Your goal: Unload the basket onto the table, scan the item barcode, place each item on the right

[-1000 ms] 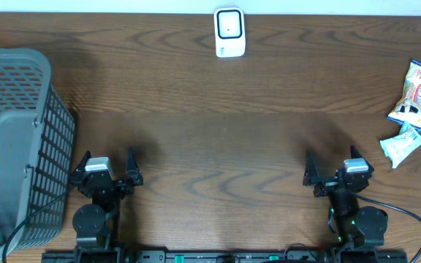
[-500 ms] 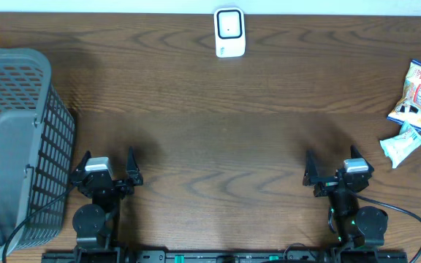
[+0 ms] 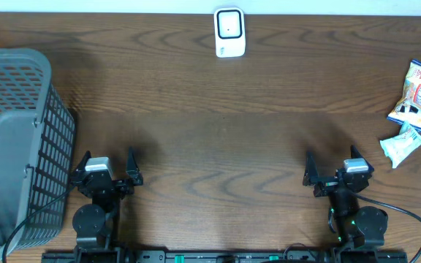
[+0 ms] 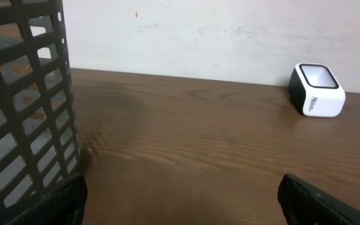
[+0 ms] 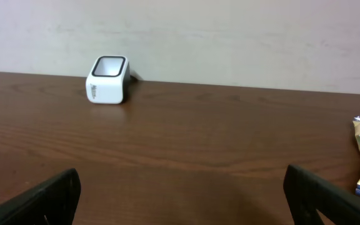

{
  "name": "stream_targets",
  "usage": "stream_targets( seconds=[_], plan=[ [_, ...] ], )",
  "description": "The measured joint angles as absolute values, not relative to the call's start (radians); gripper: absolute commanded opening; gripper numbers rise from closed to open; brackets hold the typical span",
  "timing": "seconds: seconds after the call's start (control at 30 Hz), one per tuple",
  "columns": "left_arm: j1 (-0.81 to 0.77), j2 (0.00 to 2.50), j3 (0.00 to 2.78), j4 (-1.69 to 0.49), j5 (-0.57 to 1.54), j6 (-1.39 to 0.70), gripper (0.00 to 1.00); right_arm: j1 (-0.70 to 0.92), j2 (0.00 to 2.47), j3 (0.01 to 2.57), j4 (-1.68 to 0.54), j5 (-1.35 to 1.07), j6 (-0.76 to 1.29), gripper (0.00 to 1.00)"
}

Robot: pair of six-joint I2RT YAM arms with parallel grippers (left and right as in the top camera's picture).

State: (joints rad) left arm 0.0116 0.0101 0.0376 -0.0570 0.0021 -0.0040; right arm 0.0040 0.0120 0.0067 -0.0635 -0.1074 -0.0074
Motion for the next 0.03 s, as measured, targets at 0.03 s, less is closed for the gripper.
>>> stream_targets(
  seconds=[0.03],
  plan=[
    [0.012, 0.010, 0.038, -0.057, 0.002, -0.004, 0.98, 0.004, 0.012, 0.007, -0.064, -0.107, -0.007, 0.99]
  ],
)
